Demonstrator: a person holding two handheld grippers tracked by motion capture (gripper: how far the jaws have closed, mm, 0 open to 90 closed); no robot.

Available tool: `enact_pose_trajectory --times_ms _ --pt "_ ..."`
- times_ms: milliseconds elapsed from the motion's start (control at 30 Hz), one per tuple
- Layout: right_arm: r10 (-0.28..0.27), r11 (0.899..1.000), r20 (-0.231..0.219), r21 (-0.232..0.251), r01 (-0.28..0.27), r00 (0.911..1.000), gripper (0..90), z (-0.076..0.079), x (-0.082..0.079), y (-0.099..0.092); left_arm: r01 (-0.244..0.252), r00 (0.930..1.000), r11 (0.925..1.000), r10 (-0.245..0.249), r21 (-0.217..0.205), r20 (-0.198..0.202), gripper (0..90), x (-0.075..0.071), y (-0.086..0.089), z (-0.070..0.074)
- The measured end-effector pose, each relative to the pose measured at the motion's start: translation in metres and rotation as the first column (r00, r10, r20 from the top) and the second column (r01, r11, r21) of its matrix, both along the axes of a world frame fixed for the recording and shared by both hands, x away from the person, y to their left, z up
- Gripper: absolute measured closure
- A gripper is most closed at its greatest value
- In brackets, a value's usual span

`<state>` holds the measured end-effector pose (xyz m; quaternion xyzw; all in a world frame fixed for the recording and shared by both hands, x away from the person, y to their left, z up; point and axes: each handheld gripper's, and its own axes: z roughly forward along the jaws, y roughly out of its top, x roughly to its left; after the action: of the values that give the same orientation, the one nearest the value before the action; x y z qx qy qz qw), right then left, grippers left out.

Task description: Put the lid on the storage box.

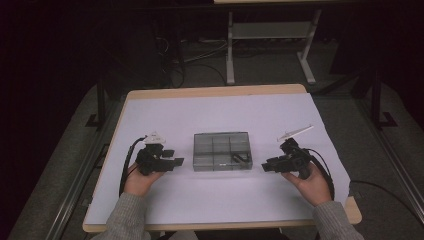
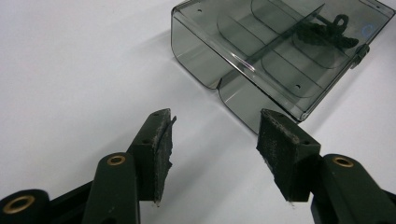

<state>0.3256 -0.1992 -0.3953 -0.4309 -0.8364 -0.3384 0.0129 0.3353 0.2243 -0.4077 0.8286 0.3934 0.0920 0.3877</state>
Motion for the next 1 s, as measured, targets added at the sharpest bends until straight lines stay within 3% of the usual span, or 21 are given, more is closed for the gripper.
enact_pose_trajectory --times_ms 1000 --pt "-0.108 0.994 -0.009 0.006 0.108 0.9941 55.5 -0.008 0.01 -0.041 0.017 0.9998 0.9994 -0.017 0.031 0.007 42.6 -0.001 0.0 -0.001"
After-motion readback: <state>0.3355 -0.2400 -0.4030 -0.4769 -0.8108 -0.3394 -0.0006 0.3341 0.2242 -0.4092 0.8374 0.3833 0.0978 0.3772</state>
